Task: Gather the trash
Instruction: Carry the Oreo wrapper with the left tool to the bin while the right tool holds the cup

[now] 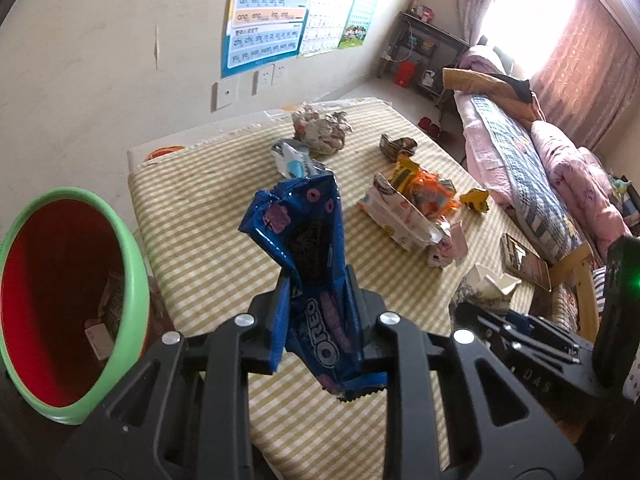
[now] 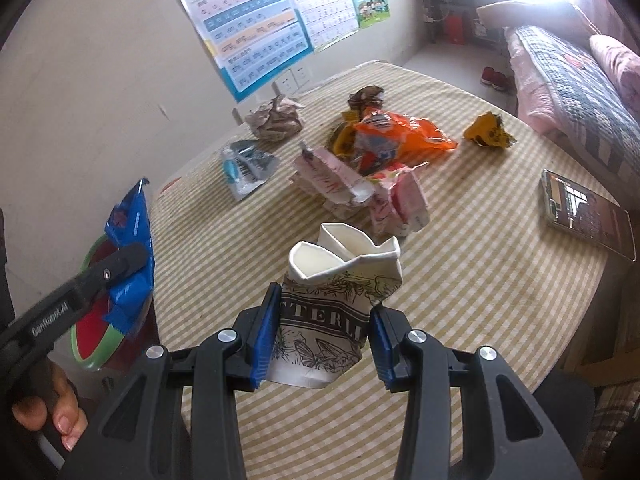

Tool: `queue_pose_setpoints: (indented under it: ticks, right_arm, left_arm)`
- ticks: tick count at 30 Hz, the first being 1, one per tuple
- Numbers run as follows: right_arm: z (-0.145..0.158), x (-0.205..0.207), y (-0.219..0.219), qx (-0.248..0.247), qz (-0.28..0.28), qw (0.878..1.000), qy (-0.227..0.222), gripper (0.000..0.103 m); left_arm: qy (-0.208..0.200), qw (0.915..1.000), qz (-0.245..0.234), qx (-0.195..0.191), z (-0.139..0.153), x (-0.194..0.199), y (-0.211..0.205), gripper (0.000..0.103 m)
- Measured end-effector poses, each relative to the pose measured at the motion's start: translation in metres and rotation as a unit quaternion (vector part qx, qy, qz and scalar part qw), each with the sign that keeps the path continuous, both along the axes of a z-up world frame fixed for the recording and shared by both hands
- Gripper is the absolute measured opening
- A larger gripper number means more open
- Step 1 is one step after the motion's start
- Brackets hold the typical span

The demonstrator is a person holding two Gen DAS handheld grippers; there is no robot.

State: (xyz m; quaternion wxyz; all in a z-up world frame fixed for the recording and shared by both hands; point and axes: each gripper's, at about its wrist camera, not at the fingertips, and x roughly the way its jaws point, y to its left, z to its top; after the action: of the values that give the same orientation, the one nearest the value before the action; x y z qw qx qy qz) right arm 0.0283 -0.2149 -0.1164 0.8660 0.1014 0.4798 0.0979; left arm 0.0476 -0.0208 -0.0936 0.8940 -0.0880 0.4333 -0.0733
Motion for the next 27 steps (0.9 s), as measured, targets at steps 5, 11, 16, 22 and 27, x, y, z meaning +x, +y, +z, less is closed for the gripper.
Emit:
queue_pose_setpoints:
  ticks: [5,11,16,22,27]
  right_arm:
    - [-0.001,-0.002,0.011,-0.007,0.013,1.0,0.004,0.04]
    - [0.0,-0.006,0.024,-0.015,0.027,1.0,0.003,0.04]
    - [0.001,-0.008,0.033,-0.022,0.039,0.999,0.003,0.04]
    - [-0.002,-0.009,0.044,-0.029,0.054,0.998,0.007,0.04]
    - [-0.003,-0.01,0.053,-0.035,0.064,0.997,0.009,0.04]
  left_arm:
    - [-0.006,0.9999,0.008,0.003,0.001,-0.002,0.007,0.024]
    - [-0.002,0.9999,0.013,-0.004,-0.002,-0.004,0.015,0.024]
    - [-0.007,0.9998,0.017,-0.01,0.0,-0.005,0.02,0.024]
    - [-0.008,0.9994,0.032,-0.015,0.0,-0.007,0.034,0.024]
    - [-0.004,0.999,0.041,-0.017,-0.003,-0.009,0.044,0.024]
